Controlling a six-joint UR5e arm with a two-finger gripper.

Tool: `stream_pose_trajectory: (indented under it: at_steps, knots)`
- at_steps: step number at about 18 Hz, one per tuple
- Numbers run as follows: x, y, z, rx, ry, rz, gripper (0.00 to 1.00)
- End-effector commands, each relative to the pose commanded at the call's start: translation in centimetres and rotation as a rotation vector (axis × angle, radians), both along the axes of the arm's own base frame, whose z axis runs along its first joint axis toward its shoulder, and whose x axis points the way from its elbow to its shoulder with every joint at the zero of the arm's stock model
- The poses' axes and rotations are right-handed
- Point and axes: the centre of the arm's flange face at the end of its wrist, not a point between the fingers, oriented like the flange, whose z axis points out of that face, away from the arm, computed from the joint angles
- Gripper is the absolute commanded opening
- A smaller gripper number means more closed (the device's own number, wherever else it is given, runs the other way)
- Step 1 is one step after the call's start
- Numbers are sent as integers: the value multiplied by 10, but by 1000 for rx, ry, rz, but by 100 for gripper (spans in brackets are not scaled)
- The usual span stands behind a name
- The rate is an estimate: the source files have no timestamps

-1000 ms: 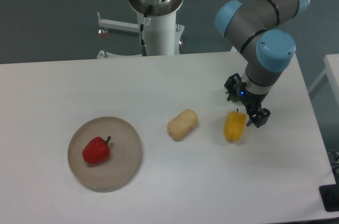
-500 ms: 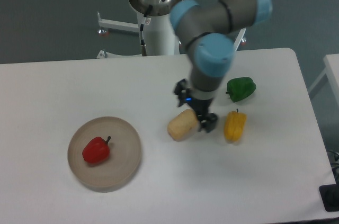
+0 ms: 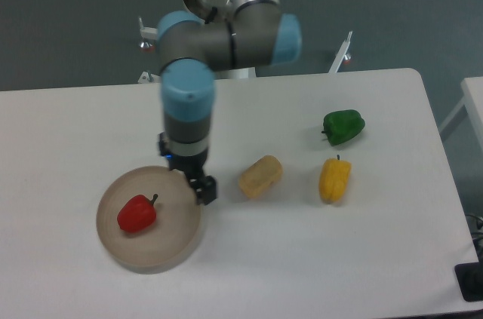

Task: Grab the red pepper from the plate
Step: 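Move the gripper over the plate above the red pepper, then lower the gripper and close it on the red pepper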

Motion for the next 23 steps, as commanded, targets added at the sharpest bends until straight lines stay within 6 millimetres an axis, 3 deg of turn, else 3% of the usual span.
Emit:
stream_pose_trajectory:
  at_steps: [7,10,18,19,21,23]
  knots:
    - [36,19,-40,-3,27,-50,100]
    - [41,19,-56,-23,26,-59,100]
    - [32,29,-102,-45,102,-50,100]
    - [33,29,-106,-58,127,-53,90]
    - [34,29,-103,-55,134,-35,41]
    - [35,31,-96,-42,128,-15,12]
